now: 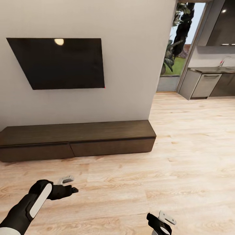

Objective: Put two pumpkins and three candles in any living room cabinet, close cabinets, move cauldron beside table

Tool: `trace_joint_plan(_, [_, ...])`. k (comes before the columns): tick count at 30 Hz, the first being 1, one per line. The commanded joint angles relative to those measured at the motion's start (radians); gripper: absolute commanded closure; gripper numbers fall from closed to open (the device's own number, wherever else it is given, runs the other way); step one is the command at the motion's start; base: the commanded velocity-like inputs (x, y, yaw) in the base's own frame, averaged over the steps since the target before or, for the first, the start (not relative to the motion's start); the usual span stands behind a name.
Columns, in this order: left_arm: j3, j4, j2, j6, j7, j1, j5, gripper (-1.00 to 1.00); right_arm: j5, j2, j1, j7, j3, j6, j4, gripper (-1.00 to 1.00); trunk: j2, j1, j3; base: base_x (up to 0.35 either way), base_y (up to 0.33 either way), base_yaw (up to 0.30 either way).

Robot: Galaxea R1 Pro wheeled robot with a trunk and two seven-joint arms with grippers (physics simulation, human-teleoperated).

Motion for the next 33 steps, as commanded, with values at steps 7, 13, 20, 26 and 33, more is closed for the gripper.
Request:
trace_joint_plan(7, [-0.004,-0.008,0.000,0.008,-0.010,-0.001,-0.016,-1.00,-0.012,-0.004,-0.001,-0.005,0.008,-0.007,0.002,-1.00,-0.050,0.027,-0.023,0.000,0.000,0.000])
trace_joint_plan(13, [0.010,-0.007,0.008,0.005,-0.005,-0.001,-0.016,-1.00,-0.012,-0.004,-0.001,-0.005,0.008,-0.007,0.006,-1.00,-0.092,0.050,-0.042,0.000,0.000,0.000])
trace_joint_plan(20, [0.012,-0.004,0.005,0.003,0.001,-0.001,-0.016,-1.00,-0.012,-0.002,-0.001,-0.005,0.008,-0.007,0.009,-1.00,-0.141,0.077,-0.064,0.000,0.000,0.000])
trace_joint_plan(26, [0.012,-0.001,0.004,0.003,0.001,-0.001,-0.019,-1.00,-0.012,-0.002,-0.001,-0.005,0.008,-0.008,0.009,-1.00,-0.183,0.100,-0.083,0.000,0.000,0.000])
trace_joint_plan(33, [0.011,-0.001,0.003,0.002,0.001,-0.001,-0.020,-1.00,-0.012,0.000,-0.001,-0.005,0.008,-0.007,0.009,-1.00,-0.232,0.127,-0.105,0.000,0.000,0.000])
